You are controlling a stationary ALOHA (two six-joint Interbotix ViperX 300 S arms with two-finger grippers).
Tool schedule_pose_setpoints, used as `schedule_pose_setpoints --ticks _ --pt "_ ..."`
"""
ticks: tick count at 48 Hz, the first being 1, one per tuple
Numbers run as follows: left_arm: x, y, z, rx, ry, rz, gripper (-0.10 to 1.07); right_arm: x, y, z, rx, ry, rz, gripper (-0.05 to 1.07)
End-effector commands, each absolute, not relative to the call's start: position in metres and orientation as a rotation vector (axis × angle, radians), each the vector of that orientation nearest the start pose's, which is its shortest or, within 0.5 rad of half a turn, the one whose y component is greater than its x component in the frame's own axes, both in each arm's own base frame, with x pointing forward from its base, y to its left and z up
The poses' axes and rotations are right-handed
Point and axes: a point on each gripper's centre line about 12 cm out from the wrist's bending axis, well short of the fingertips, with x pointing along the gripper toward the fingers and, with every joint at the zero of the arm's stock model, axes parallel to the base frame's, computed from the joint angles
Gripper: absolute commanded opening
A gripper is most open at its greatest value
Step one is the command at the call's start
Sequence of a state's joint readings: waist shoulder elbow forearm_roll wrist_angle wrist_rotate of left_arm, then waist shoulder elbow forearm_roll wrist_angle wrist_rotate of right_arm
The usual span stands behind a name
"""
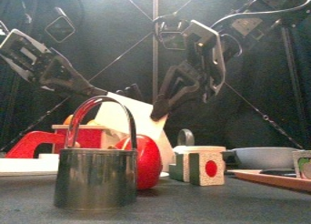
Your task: Cut egg
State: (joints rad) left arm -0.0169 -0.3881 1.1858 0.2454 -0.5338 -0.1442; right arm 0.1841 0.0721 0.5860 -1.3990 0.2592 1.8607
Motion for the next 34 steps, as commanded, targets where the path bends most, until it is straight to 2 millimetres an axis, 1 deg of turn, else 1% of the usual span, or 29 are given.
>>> schedule_pose_setpoints --ticks 1,10,13,28,34 --pt "0.2639 -0.0198 0.1891 0.052 0.238 -0.150 0.39 0.4054 0.0422 0.1883 0.317 0.595 -0.223 0.58" --pt "0.2605 -0.0198 0.1876 0.052 0.240 -0.151 0.39 0.4023 0.0429 0.1915 0.314 0.590 -0.217 0.80" --pt "0.2601 -0.0202 0.1871 0.050 0.241 -0.152 0.39 0.4019 0.0429 0.1909 0.313 0.591 -0.218 0.83" --pt "0.2600 -0.0213 0.1870 0.051 0.243 -0.156 0.39 0.4000 0.0436 0.1884 0.302 0.598 -0.216 0.84" --pt "0.2601 -0.0239 0.1881 0.039 0.238 -0.162 0.38 0.3987 0.0433 0.1917 0.303 0.590 -0.213 0.84"
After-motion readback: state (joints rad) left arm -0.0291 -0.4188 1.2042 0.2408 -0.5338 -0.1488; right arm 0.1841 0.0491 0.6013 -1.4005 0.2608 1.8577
